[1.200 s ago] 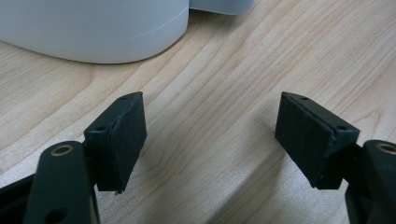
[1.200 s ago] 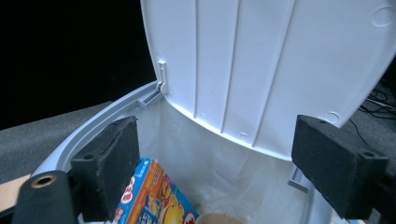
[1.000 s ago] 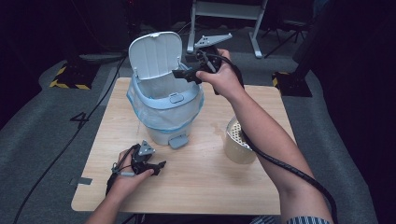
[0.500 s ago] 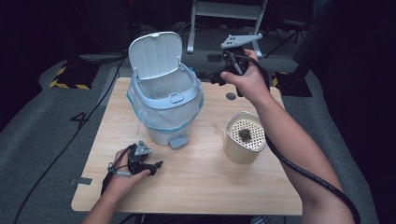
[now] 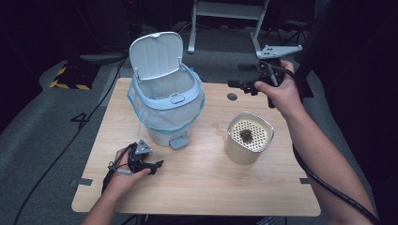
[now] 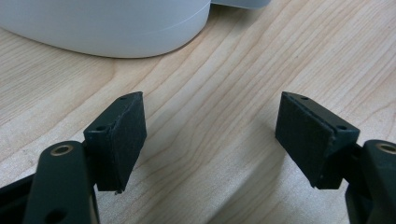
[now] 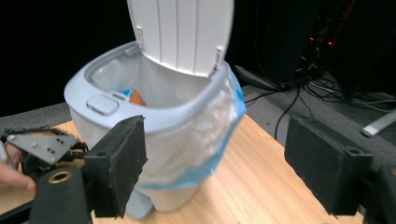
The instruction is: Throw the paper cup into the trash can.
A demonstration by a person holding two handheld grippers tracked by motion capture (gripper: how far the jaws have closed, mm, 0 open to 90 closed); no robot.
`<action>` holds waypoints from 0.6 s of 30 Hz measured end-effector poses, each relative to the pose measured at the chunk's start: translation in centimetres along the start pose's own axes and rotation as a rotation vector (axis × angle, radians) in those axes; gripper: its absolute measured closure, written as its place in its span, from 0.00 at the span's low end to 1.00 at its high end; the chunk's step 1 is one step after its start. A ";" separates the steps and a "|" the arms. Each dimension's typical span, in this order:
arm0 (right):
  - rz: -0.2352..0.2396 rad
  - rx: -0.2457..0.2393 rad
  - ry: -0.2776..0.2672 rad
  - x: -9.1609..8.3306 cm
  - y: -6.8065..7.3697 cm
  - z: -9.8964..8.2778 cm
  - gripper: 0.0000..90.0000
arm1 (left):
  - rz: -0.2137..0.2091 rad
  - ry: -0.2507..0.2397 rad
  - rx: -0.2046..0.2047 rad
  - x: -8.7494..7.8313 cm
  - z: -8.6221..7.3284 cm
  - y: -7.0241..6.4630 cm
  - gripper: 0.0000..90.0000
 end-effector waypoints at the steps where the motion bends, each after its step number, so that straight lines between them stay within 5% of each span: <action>1: 0.000 0.000 0.000 0.0 0.0 0.0 0.24 | 0.000 0.000 0.000 0.0 0.0 0.0 0.28; 8: -0.047 0.010 0.037 -3.3 -0.8 -3.1 0.23 | 0.006 0.002 -0.001 -0.1 -0.1 0.1 0.28; 18: -0.079 0.054 0.020 -6.2 -0.5 -7.3 0.22 | 0.029 0.004 -0.026 -0.3 -0.2 0.2 0.25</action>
Point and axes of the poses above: each handheld gripper's, and its own axes: x roughly forward along the jaws, z roughly out of its top, y roughly to its left, the point moved 1 cm from there along x, roughly forward along the jaws, and after that the axes turned 3 degrees about -x, right-handed, at the moved point
